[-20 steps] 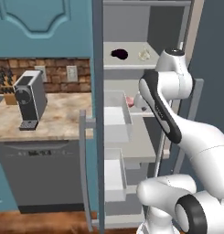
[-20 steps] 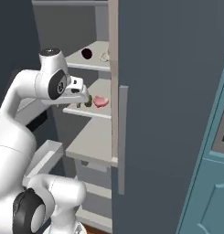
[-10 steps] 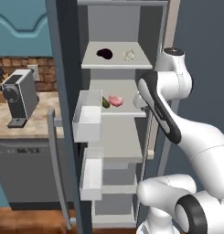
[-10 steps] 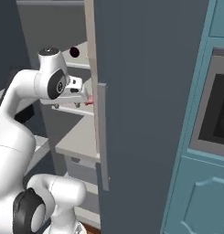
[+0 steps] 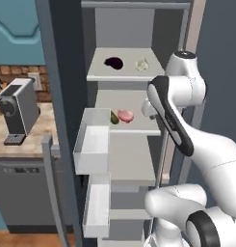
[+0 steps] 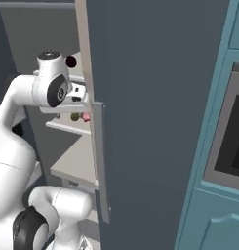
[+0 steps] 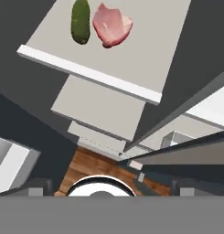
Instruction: Take the eggplant and garlic from the highest rack and move them to the second highest rack where the steak and cucumber are located, to maximize freezer space. Close the freezer door after rearranging.
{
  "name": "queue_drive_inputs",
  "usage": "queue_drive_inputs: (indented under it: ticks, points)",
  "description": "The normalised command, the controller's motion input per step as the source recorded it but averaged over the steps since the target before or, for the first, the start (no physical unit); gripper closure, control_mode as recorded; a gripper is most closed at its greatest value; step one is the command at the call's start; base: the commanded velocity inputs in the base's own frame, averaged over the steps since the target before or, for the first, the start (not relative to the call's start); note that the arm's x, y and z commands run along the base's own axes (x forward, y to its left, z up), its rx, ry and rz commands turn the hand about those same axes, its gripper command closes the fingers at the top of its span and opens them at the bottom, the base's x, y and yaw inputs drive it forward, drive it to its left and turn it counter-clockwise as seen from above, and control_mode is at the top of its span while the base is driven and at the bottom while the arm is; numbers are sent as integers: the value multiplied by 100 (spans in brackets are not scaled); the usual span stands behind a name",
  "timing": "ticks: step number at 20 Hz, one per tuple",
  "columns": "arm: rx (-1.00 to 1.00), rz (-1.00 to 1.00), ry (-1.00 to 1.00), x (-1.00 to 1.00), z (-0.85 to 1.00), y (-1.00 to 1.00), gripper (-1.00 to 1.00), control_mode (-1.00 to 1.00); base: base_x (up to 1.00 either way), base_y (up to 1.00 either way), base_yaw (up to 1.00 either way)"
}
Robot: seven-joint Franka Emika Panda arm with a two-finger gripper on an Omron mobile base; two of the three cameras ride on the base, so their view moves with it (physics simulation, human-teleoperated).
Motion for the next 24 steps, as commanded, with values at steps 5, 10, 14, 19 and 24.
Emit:
queue_drive_inputs:
  ticks: [5, 10, 14, 19, 24]
  points:
    - [0, 0, 0, 0, 0, 0, -100, 100, 44, 70, 1]
    - [0, 0, 0, 0, 0, 0, -100, 100, 42, 58, 0]
    - [0, 0, 0, 0, 0, 0, -100, 100, 42, 0, 0]
    - [5, 0, 0, 15, 10, -1, -100, -100, 15, 0, 0]
    - [5, -4, 0, 17, 51, -6, -100, -100, 0, 0, 0]
